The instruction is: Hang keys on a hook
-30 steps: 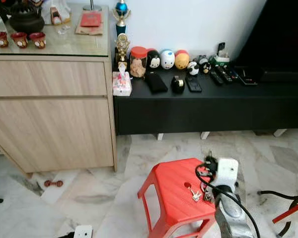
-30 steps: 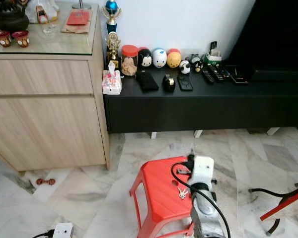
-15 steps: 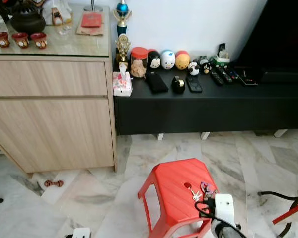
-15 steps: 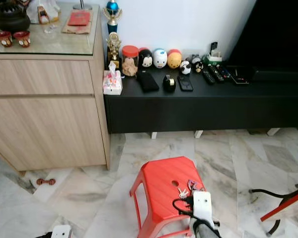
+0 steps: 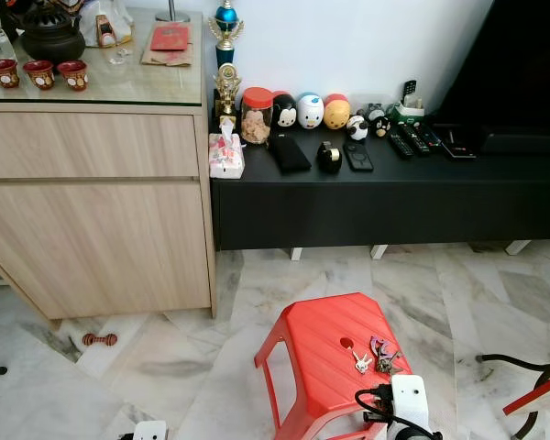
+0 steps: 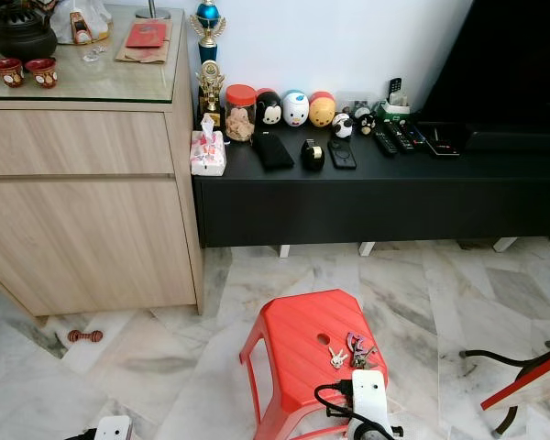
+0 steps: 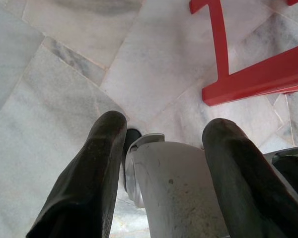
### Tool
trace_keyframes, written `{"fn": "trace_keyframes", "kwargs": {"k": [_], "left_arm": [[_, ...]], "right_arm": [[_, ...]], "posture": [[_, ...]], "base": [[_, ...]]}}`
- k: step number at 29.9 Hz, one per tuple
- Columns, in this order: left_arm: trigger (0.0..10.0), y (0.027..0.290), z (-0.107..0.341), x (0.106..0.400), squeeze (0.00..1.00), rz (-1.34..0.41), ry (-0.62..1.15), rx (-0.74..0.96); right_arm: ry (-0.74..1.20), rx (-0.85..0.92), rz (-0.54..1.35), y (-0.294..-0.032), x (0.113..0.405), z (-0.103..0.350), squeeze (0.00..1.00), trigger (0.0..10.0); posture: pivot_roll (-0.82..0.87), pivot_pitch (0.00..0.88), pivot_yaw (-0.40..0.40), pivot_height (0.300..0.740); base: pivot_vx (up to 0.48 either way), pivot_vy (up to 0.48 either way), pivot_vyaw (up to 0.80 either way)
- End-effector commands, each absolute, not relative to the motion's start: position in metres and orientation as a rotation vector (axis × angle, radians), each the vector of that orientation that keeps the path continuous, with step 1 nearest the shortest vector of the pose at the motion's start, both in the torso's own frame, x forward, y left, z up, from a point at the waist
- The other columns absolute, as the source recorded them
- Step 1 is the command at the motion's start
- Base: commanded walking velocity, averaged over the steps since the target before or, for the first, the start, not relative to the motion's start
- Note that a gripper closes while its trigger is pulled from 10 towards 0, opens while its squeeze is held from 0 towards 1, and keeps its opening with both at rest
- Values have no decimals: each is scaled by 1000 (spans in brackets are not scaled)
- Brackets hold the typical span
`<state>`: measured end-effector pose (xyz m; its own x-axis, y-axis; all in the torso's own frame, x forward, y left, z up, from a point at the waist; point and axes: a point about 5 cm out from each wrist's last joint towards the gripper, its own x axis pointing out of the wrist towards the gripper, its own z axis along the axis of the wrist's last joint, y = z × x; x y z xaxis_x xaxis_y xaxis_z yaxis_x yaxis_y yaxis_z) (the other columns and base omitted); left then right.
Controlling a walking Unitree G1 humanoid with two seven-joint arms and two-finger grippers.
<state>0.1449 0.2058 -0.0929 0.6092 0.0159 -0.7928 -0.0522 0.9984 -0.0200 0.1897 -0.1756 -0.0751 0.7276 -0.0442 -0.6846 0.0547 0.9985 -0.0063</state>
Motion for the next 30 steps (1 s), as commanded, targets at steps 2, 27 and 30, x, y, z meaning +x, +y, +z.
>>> {"fn": "trace_keyframes", "kwargs": {"k": [2,27,30], "left_arm": [[10000,197,-96,141,0,7,945,-47],[10000,194,-95,145,0,-12,926,-54],[10000,194,-95,145,0,-13,925,-54]], "right_arm": [[753,20,-72,-180,190,-75,0,10000],[753,41,-70,-178,190,-75,0,10000],[752,43,-71,-178,190,-75,0,10000]], "posture": [[82,2,-131,740],[79,8,-131,740],[79,8,-131,740]], "base": [[0,0,0],[0,-312,0],[0,-390,0]]}}
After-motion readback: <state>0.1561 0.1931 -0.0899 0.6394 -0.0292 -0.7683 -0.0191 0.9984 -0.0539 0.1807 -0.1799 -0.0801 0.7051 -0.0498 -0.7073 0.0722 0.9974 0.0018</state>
